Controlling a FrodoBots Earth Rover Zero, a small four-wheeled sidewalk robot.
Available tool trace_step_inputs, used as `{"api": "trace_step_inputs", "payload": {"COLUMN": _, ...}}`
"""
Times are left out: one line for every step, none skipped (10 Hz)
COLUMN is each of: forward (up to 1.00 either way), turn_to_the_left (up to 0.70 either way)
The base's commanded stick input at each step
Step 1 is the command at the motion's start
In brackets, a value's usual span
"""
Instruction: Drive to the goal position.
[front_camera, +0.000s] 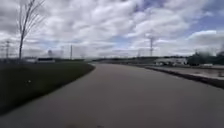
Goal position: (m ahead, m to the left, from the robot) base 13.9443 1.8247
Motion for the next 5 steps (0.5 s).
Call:
{"api": "trace_step_inputs", "payload": {"forward": 0.98, "turn_to_the_left": 0.00}}
{"api": "trace_step_inputs", "payload": {"forward": 0.98, "turn_to_the_left": 0.00}}
{"api": "trace_step_inputs", "payload": {"forward": 0.98, "turn_to_the_left": 0.00}}
{"api": "trace_step_inputs", "payload": {"forward": 0.98, "turn_to_the_left": 0.01}}
{"api": "trace_step_inputs", "payload": {"forward": 0.98, "turn_to_the_left": 0.02}}
